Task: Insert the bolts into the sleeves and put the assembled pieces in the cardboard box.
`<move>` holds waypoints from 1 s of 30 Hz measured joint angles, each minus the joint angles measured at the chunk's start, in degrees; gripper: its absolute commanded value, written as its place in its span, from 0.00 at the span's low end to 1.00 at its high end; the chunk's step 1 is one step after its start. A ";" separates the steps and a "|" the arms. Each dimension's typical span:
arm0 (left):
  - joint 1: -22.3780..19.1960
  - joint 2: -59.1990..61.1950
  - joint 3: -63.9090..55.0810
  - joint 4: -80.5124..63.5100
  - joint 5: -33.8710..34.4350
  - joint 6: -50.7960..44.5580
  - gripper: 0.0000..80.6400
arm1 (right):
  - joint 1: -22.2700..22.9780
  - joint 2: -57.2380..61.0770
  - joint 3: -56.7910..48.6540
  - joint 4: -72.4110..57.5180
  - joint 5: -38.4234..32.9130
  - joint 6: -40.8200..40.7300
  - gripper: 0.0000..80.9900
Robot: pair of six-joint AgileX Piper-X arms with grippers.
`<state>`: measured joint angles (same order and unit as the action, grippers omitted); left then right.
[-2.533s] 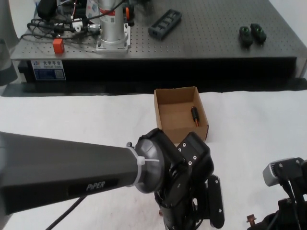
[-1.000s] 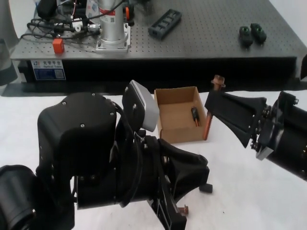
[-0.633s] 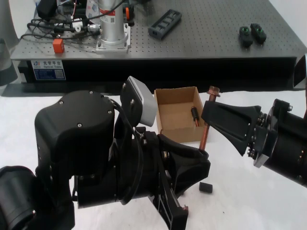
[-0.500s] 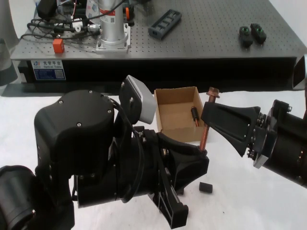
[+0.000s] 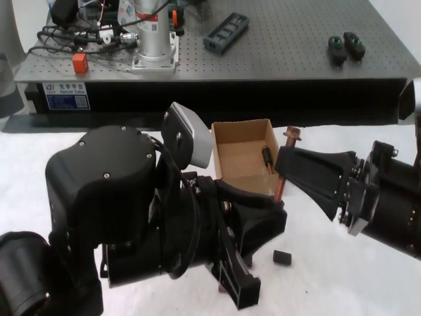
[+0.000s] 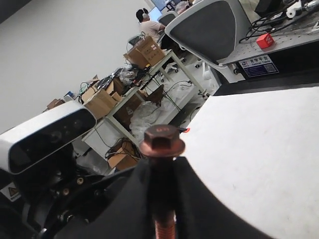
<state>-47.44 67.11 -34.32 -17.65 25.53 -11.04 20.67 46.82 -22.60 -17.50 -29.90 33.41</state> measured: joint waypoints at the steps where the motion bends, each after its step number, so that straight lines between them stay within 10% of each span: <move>1: 0.00 0.00 -0.04 -1.56 -1.38 -0.16 0.01 | 0.00 0.00 0.00 0.00 -0.22 -0.11 0.48; 15: 2.21 5.73 -5.29 -2.69 -14.59 -0.44 0.01 | -11.85 -6.90 0.00 12.73 -0.07 -2.26 0.48; 30: 13.36 48.48 -57.06 34.45 -17.79 -2.08 0.00 | -14.02 -5.34 0.00 47.88 16.43 -17.97 0.48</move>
<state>-34.07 115.59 -91.38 16.80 7.74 -13.12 6.65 41.48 -22.60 30.38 -13.47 15.44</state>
